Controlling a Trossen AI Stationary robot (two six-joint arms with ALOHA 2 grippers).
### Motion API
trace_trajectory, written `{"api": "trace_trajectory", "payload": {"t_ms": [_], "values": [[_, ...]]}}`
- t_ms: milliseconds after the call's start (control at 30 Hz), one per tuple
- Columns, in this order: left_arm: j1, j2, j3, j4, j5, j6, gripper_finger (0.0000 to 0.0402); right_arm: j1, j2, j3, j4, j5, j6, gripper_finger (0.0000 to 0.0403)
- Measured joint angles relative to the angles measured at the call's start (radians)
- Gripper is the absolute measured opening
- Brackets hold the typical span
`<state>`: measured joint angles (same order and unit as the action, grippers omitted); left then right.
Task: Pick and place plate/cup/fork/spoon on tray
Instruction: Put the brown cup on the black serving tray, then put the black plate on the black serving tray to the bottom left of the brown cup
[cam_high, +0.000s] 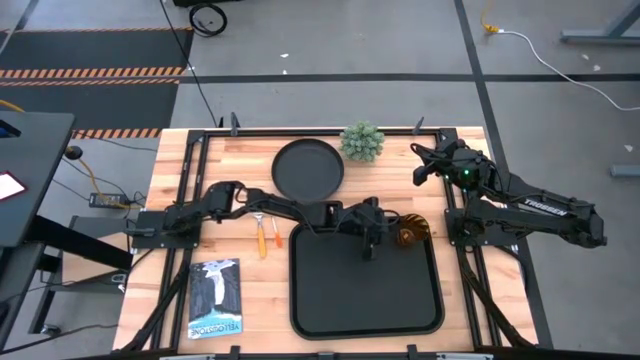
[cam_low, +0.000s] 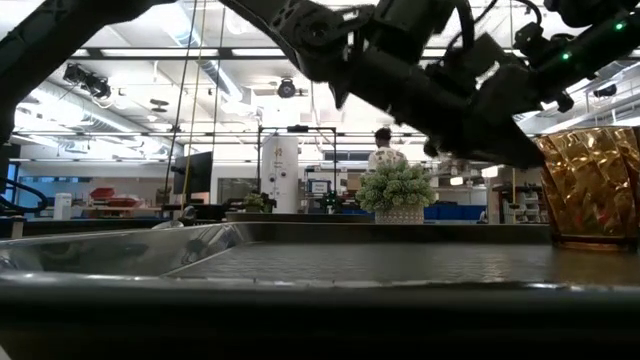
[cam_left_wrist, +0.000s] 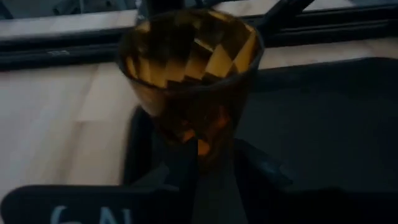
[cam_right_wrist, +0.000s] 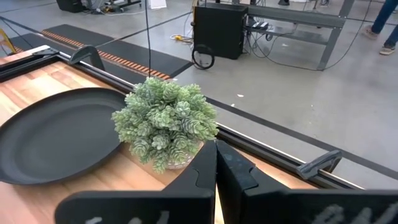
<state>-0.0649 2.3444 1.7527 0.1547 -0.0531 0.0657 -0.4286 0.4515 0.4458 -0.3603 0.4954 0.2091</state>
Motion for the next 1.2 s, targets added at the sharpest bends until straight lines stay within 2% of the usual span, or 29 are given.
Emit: {"api": "trace_trajectory", "payload": {"t_ms": [200,333,433,733,900,967,1067,1200], "values": [[-0.014,-0.069,0.002,-0.188,-0.156,0.125,0.0084,0.002,0.000,0.000,0.000,-0.041,-0.003,0.0008],[-0.003,-0.104,0.001,-0.359,-0.170,0.175,0.0066,0.002,0.000,-0.010,0.048,-0.045,-0.003,0.0008],[0.013,-0.106,0.000,-0.427,-0.212,0.193,0.0056,0.003,0.001,-0.020,0.134,-0.055,-0.004,0.0008],[0.046,-0.172,0.001,-0.447,-0.261,0.343,0.0033,0.003,0.028,-0.022,0.304,-0.222,-0.112,0.0008],[0.072,-0.234,0.001,-0.508,-0.434,0.502,0.0020,0.006,0.028,-0.022,0.368,-0.312,-0.194,0.0008],[0.091,-0.259,0.001,-0.523,-0.462,0.548,0.0017,0.015,0.028,-0.023,0.405,-0.314,-0.221,0.0008],[0.125,-0.302,0.001,-0.546,-0.413,0.554,0.0013,0.027,0.028,-0.023,0.490,-0.310,-0.251,0.0008],[0.161,-0.386,-0.064,-0.557,-0.238,0.510,0.0012,0.048,0.033,-0.023,0.592,-0.311,-0.262,0.0008]]}}
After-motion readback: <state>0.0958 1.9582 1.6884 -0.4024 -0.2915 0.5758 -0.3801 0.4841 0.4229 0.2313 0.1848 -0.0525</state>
